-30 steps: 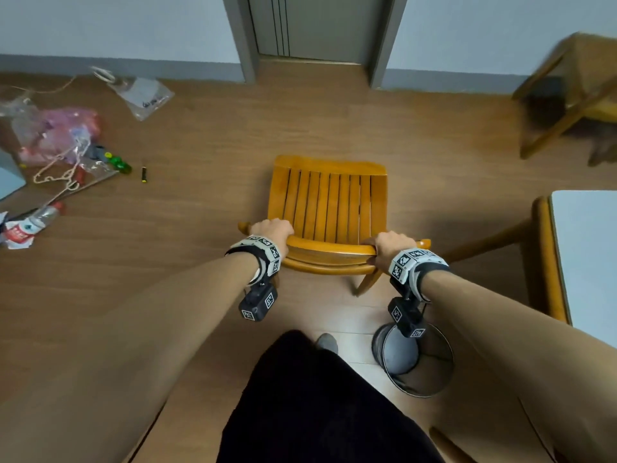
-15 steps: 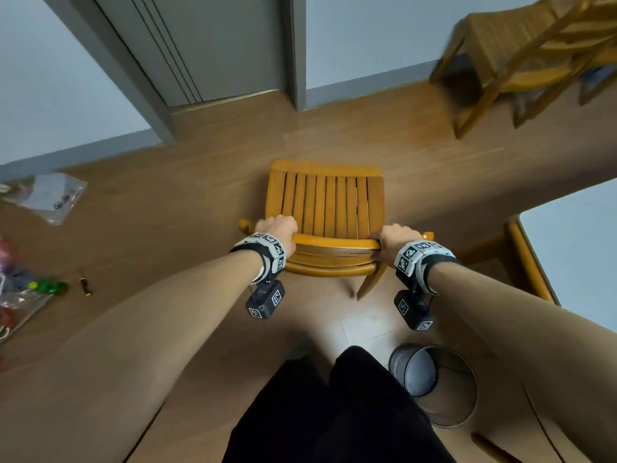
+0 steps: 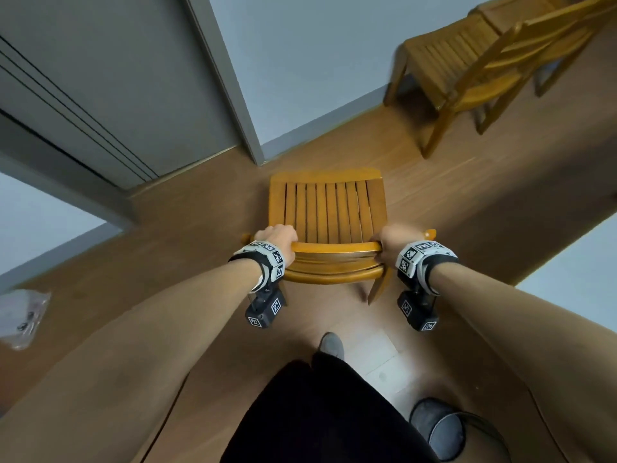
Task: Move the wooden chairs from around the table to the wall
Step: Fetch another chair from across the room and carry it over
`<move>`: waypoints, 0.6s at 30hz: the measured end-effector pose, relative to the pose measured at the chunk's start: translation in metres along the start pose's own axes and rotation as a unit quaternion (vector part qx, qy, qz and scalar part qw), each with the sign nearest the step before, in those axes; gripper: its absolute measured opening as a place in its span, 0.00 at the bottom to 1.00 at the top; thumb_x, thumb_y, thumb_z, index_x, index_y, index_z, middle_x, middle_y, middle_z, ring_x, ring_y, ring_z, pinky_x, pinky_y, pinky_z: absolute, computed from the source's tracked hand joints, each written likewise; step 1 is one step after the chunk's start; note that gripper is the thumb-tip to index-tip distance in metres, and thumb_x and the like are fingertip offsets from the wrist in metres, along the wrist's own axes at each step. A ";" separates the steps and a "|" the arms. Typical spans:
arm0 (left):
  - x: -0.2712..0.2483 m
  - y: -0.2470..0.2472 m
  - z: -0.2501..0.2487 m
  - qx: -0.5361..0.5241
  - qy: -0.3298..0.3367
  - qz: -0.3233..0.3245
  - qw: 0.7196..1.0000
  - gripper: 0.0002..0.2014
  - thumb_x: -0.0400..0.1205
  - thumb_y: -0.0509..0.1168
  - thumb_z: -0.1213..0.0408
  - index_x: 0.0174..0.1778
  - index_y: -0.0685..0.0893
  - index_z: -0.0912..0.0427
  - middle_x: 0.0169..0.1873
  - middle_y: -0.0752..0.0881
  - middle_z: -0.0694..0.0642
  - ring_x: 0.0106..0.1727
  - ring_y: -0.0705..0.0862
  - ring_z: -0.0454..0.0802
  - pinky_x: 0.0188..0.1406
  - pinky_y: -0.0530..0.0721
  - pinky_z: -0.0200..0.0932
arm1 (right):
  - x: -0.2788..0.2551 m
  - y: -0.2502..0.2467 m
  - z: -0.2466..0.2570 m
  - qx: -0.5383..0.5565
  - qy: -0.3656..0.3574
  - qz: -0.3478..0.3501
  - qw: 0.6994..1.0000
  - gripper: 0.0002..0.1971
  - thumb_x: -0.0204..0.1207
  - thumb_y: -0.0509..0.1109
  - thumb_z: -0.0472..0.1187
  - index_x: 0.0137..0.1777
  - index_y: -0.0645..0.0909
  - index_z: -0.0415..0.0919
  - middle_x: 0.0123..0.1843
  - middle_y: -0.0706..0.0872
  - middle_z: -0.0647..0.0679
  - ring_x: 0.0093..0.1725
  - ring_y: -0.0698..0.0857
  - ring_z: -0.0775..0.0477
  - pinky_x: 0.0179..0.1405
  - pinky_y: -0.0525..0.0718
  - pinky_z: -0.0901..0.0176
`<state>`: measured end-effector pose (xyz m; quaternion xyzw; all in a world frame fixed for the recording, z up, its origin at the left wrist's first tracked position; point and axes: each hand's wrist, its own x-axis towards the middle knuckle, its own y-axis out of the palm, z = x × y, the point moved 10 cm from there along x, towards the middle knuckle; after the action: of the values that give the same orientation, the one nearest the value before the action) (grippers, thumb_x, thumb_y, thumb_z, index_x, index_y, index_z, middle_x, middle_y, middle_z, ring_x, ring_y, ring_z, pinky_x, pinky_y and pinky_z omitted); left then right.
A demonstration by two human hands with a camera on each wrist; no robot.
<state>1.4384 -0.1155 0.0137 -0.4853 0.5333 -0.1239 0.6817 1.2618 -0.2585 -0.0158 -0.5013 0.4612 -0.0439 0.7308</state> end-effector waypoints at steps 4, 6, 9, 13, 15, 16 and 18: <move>0.053 -0.038 -0.018 0.017 0.013 0.009 1.000 0.15 0.83 0.67 0.68 0.65 0.88 0.52 0.57 0.87 0.55 0.59 0.85 0.59 0.53 0.81 0.50 | 0.038 -0.031 -0.031 0.015 0.019 0.000 1.000 0.15 0.79 0.75 0.47 0.66 0.87 0.54 0.58 0.88 0.47 0.56 0.88 0.40 0.49 0.82 0.52; 0.078 -0.055 -0.026 0.022 0.022 0.014 0.999 0.14 0.83 0.67 0.67 0.64 0.88 0.52 0.57 0.87 0.55 0.60 0.85 0.59 0.55 0.81 0.51 | 0.056 -0.044 -0.046 0.019 0.028 0.002 0.999 0.15 0.79 0.74 0.47 0.65 0.87 0.54 0.56 0.88 0.48 0.54 0.87 0.41 0.47 0.81 0.52; 0.117 -0.075 -0.040 0.033 0.039 0.022 0.998 0.13 0.83 0.67 0.67 0.62 0.88 0.51 0.55 0.87 0.55 0.60 0.85 0.59 0.57 0.82 0.52 | 0.086 -0.063 -0.069 0.023 0.037 0.005 0.999 0.14 0.79 0.73 0.44 0.63 0.88 0.57 0.51 0.87 0.50 0.49 0.86 0.42 0.45 0.82 0.52; 0.174 -0.105 -0.060 0.051 0.060 0.028 0.997 0.11 0.83 0.67 0.65 0.59 0.89 0.50 0.53 0.87 0.54 0.59 0.85 0.59 0.56 0.82 0.52 | 0.129 -0.097 -0.100 0.022 0.043 0.003 0.999 0.17 0.79 0.71 0.42 0.65 0.87 0.59 0.54 0.88 0.49 0.53 0.88 0.40 0.48 0.82 0.52; 0.205 -0.125 -0.069 0.058 0.073 0.027 0.995 0.11 0.84 0.67 0.63 0.59 0.88 0.50 0.54 0.87 0.54 0.60 0.85 0.59 0.57 0.81 0.52 | 0.153 -0.120 -0.115 0.030 0.045 -0.002 0.999 0.16 0.80 0.71 0.41 0.64 0.88 0.58 0.52 0.88 0.49 0.50 0.87 0.41 0.46 0.83 0.52; 0.220 -0.135 -0.073 0.063 0.079 0.029 0.994 0.10 0.84 0.67 0.63 0.59 0.88 0.50 0.55 0.87 0.54 0.60 0.85 0.59 0.57 0.82 0.52 | 0.166 -0.131 -0.121 0.033 0.045 -0.004 0.998 0.15 0.80 0.71 0.41 0.63 0.88 0.58 0.50 0.87 0.49 0.47 0.86 0.42 0.44 0.83 0.53; 0.247 -0.156 -0.079 0.071 0.087 0.032 0.993 0.10 0.84 0.67 0.62 0.59 0.88 0.51 0.54 0.87 0.54 0.59 0.85 0.59 0.57 0.83 0.52 | 0.188 -0.153 -0.134 0.036 0.050 -0.003 0.998 0.13 0.80 0.72 0.41 0.61 0.88 0.57 0.47 0.85 0.51 0.43 0.83 0.44 0.41 0.80 0.54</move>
<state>1.5244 -0.4049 -0.0097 -0.4053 0.5955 -0.1812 0.6695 1.3343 -0.5259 -0.0257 -0.4732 0.4934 -0.0880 0.7245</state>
